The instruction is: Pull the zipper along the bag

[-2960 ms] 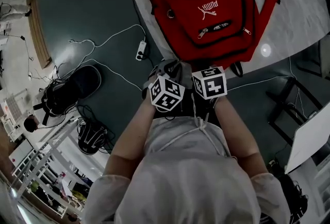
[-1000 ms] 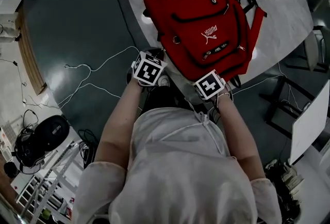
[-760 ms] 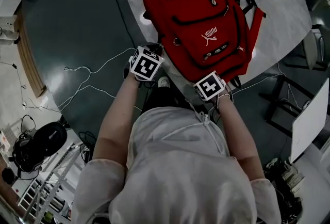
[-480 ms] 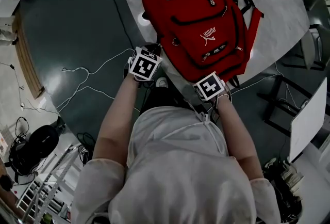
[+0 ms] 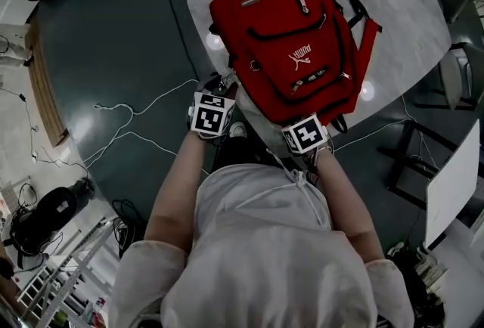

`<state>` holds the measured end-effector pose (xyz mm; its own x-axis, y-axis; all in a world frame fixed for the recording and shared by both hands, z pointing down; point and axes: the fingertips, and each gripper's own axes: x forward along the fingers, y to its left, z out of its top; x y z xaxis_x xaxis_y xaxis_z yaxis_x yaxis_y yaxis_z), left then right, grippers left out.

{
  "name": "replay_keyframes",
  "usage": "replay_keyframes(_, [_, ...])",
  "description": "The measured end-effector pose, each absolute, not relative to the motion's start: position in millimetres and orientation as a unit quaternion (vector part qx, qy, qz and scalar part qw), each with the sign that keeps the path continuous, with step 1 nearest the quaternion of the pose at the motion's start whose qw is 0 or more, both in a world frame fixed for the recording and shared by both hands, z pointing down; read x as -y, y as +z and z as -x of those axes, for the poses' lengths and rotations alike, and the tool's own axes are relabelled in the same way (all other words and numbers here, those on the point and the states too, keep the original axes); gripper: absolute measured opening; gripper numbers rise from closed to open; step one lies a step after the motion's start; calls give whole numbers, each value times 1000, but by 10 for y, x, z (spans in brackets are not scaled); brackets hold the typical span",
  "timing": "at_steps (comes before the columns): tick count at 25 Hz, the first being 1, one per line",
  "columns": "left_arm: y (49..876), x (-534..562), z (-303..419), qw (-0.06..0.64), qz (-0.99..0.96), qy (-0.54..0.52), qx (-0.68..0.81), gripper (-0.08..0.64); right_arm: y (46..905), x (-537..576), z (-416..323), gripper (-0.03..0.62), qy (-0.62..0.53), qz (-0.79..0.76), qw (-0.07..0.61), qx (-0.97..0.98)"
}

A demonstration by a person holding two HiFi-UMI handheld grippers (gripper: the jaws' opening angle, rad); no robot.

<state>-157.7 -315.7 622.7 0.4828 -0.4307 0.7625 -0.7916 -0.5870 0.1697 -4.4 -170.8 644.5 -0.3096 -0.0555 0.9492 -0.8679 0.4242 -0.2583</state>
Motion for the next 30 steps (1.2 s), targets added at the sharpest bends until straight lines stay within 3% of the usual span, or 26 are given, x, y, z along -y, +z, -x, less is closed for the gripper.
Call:
replay_keyframes(4, [5819, 2947, 1547, 264, -826, 287, 406, 169, 6088, 1694, 122, 27, 410, -352, 423, 727])
replay_keyframes(6, [5569, 2942, 1496, 257, -834, 256, 417, 123, 5834, 1877, 137, 26, 394, -380, 374, 749])
replay_keyframes(8, [5291, 3004, 1442, 238, -842, 226, 428, 61, 5514, 2166, 149, 27, 368, -411, 319, 771])
replay_keyframes(15, [4246, 3132, 1154, 152, -880, 149, 424, 20, 4266, 2910, 150, 26, 243, -487, 181, 819])
replay_keyframes(23, [3302, 3187, 1045, 92, -899, 66, 423, 20, 3344, 3086, 224, 26, 140, -517, 85, 840])
replay_keyframes(30, [2937, 3223, 1017, 47, -902, 52, 425, 20, 3037, 3077, 319, 27, 88, -500, 72, 858])
